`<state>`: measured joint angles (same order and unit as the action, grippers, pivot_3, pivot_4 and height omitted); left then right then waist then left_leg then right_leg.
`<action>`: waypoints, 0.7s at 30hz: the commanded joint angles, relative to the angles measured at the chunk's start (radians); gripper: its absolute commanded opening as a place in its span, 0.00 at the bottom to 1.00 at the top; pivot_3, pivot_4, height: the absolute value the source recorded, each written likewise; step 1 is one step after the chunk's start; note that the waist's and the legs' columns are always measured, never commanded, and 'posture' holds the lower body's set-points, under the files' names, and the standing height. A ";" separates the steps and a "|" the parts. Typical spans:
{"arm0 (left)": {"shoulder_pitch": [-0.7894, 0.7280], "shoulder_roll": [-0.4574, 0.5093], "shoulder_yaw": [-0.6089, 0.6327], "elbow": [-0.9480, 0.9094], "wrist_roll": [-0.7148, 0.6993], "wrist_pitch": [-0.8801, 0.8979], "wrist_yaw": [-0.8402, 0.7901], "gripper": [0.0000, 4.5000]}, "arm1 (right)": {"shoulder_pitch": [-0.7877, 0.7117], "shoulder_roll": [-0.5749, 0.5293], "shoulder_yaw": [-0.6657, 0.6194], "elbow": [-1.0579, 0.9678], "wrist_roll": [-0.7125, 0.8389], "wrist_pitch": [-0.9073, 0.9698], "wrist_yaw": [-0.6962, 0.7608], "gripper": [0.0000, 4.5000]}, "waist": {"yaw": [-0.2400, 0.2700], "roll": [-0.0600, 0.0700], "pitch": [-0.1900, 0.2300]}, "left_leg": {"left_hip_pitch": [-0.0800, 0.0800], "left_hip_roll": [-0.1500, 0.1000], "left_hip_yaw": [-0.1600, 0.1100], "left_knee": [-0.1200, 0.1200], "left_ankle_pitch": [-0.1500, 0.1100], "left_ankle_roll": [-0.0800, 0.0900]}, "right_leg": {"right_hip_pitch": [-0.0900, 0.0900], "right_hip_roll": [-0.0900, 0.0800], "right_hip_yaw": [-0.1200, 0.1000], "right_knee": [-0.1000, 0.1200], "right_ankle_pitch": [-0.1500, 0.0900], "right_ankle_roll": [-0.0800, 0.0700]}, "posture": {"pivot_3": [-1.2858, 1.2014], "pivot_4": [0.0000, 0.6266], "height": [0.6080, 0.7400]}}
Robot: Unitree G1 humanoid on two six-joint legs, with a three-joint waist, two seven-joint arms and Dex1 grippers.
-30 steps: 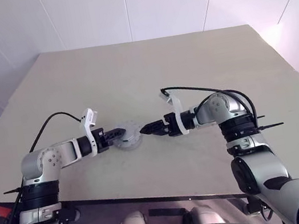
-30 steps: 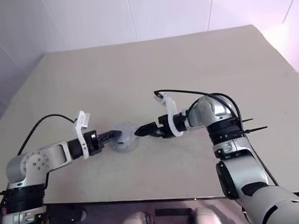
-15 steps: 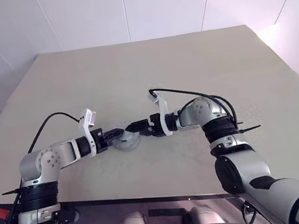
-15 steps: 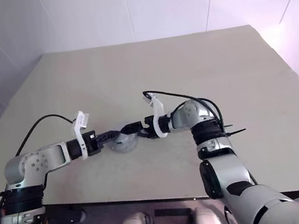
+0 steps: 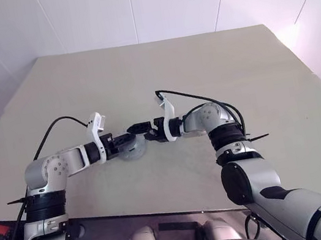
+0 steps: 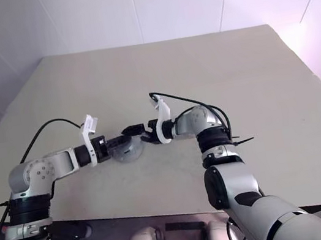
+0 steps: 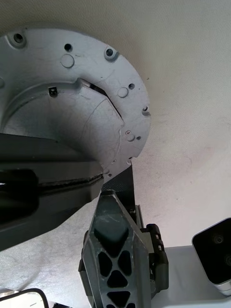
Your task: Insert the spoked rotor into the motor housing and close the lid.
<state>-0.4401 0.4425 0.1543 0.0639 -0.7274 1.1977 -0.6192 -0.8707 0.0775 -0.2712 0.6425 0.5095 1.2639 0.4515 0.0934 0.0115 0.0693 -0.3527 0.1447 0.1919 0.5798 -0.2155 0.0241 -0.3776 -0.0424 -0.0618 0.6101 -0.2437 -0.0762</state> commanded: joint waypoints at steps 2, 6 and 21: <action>0.018 0.018 0.000 0.017 0.025 0.018 0.027 0.00 | -0.051 0.032 0.003 -0.031 0.052 -0.004 0.029 1.00 | 0.000 0.000 0.000 | 0.000 0.001 0.000 0.000 0.000 0.000 | 0.000 0.001 -0.001 0.000 0.000 -0.001 | 0.52 0.00 1.00; 0.059 0.055 0.011 0.008 0.026 0.025 0.015 0.00 | -0.054 0.010 0.005 -0.023 0.048 -0.015 0.036 1.00 | -0.001 0.000 0.000 | 0.000 0.002 0.000 0.000 0.000 -0.001 | 0.000 0.001 -0.001 0.001 -0.001 -0.001 | 0.52 0.00 1.00; 0.130 0.085 0.037 -0.037 0.005 0.033 0.023 0.00 | -0.053 -0.001 0.018 -0.012 0.041 -0.034 0.042 1.00 | 0.009 0.000 0.000 | 0.010 0.002 0.000 0.000 0.002 -0.003 | 0.011 0.001 -0.002 0.001 -0.003 -0.005 | 0.52 0.00 1.00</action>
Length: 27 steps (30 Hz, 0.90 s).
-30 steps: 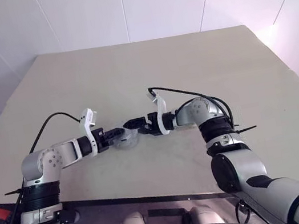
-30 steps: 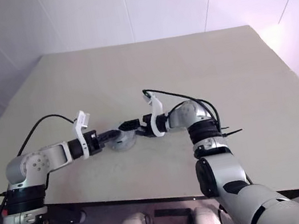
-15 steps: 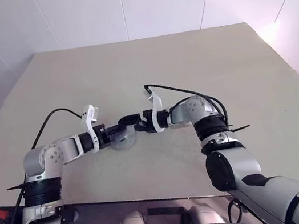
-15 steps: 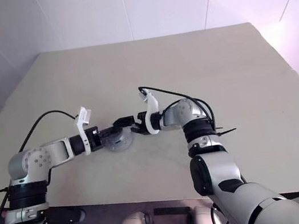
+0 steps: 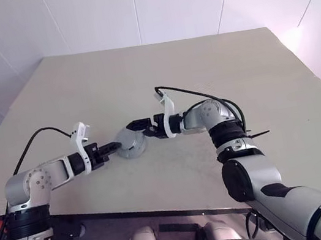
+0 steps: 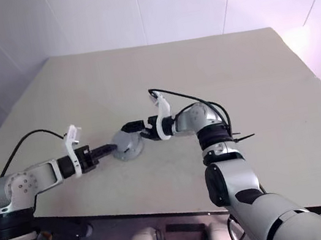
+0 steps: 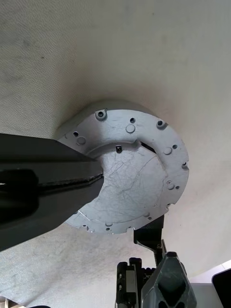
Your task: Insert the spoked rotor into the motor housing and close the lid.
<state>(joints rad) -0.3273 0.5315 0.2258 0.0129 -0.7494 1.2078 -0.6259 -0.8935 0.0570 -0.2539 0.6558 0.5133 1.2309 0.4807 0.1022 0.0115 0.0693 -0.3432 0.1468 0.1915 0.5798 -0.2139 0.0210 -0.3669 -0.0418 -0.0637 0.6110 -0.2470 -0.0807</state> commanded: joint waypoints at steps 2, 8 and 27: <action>0.015 -0.005 -0.036 0.015 0.029 0.022 0.030 0.00 | -0.026 0.020 0.009 -0.029 0.034 -0.001 0.017 1.00 | 0.000 0.000 0.000 | 0.000 0.000 0.000 0.000 0.000 0.000 | 0.000 0.000 0.000 0.000 0.000 0.000 | 0.52 0.00 1.00; 0.007 -0.002 -0.033 0.021 0.031 0.018 0.028 0.00 | -0.017 0.002 0.044 -0.014 0.017 -0.023 0.040 1.00 | 0.000 0.000 0.000 | -0.001 0.000 0.000 0.000 0.000 0.000 | -0.001 0.000 0.000 0.000 0.000 0.000 | 0.52 0.00 1.00; -0.003 -0.006 -0.024 0.021 0.033 0.011 0.033 0.00 | -0.032 0.027 0.084 0.101 0.019 -0.078 0.113 1.00 | -0.007 0.000 0.000 | -0.001 0.001 0.000 0.000 0.000 0.000 | -0.002 0.001 0.000 0.001 0.000 -0.001 | 0.52 0.00 1.00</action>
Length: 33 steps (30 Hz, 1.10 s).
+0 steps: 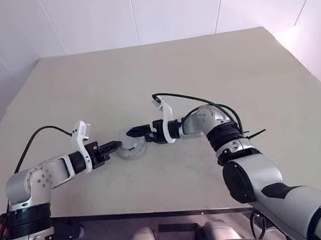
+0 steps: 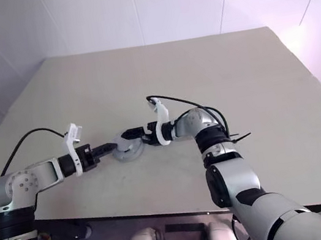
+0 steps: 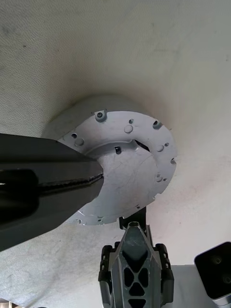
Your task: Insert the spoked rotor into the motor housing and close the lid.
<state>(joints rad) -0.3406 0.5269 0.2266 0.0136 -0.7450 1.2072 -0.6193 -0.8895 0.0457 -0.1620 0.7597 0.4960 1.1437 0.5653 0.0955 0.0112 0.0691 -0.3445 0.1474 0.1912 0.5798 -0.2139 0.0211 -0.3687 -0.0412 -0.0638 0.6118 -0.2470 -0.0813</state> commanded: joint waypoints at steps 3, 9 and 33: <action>0.010 -0.002 -0.025 0.019 0.028 0.011 0.028 0.00 | -0.050 0.045 -0.026 -0.016 0.059 0.028 0.038 1.00 | 0.000 0.000 0.000 | 0.000 0.000 0.000 0.000 0.000 0.000 | 0.000 0.000 0.000 0.000 0.000 0.000 | 0.52 0.00 1.00; 0.006 -0.003 -0.026 0.021 0.029 0.009 0.030 0.00 | -0.051 0.059 -0.022 -0.071 0.082 0.071 0.065 1.00 | 0.002 0.000 0.000 | -0.001 0.000 0.000 0.000 0.000 0.000 | -0.001 0.000 0.000 0.000 0.000 0.000 | 0.52 0.00 1.00; 0.001 -0.008 -0.026 0.027 0.039 0.002 0.029 0.00 | -0.045 0.055 0.017 -0.033 0.010 -0.013 0.061 0.46 | 0.001 0.000 0.000 | -0.001 0.000 0.000 0.000 0.000 0.000 | -0.001 0.000 -0.001 0.001 0.000 0.000 | 0.52 0.00 1.00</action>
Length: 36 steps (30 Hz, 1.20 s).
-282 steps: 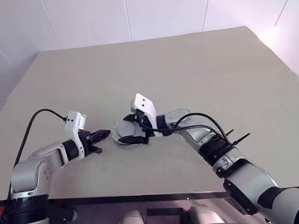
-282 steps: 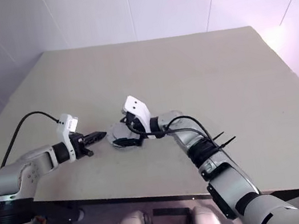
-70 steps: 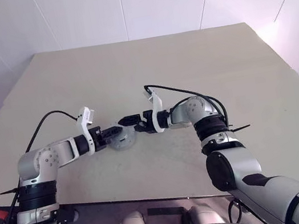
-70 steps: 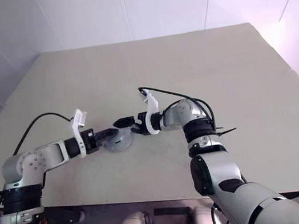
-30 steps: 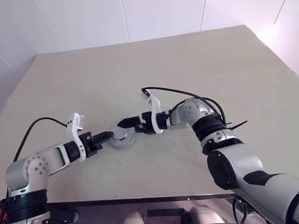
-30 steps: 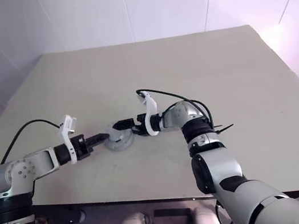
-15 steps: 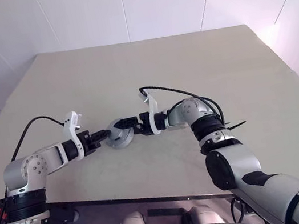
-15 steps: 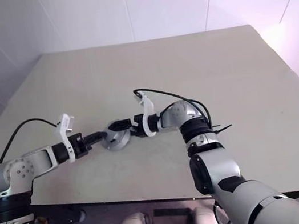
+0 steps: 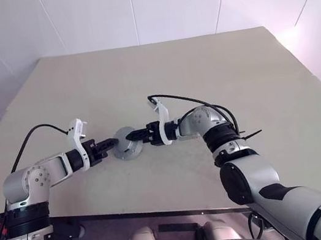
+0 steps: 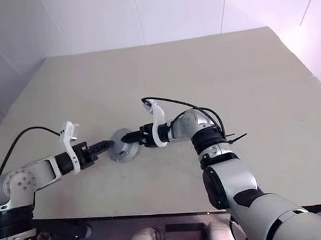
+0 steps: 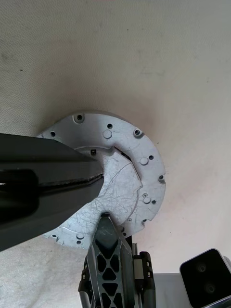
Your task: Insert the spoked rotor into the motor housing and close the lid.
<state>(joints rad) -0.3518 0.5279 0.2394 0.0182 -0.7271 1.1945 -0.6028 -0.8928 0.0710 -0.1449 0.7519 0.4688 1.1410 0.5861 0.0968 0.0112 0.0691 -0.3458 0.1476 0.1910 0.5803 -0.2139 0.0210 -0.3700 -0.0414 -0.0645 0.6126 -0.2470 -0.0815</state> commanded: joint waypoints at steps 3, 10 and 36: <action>0.010 -0.008 -0.040 0.025 0.022 0.012 0.011 0.00 | -0.043 0.027 -0.007 -0.018 0.037 -0.013 0.036 0.46 | 0.000 0.000 0.000 | 0.000 0.000 0.000 0.000 0.000 0.000 | 0.000 0.000 0.000 0.000 0.000 0.000 | 0.52 0.00 1.00; 0.007 -0.016 -0.027 0.027 0.014 -0.007 0.006 0.00 | -0.049 0.019 -0.028 -0.003 0.038 -0.012 0.029 0.46 | 0.002 0.000 0.000 | 0.000 0.000 0.000 0.000 0.000 0.000 | 0.000 0.000 0.000 0.000 0.000 0.000 | 0.52 0.00 1.00; -0.046 -0.131 0.302 0.091 -0.233 -0.039 0.091 0.00 | -0.168 -0.007 -0.342 0.240 0.135 -0.080 -0.138 0.46 | 0.008 -0.001 0.000 | -0.029 0.004 -0.012 0.018 0.000 0.000 | -0.020 0.000 -0.013 0.012 0.000 -0.006 | 0.52 0.00 1.00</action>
<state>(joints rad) -0.3810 0.3970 0.5169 0.1128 -0.9260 1.1614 -0.5221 -1.0094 0.0616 -0.4524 1.0092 0.5456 1.0739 0.4367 0.1043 0.0104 0.0694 -0.3751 0.1518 0.1791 0.5988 -0.2136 0.0209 -0.3899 -0.0414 -0.0780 0.6245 -0.2473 -0.0874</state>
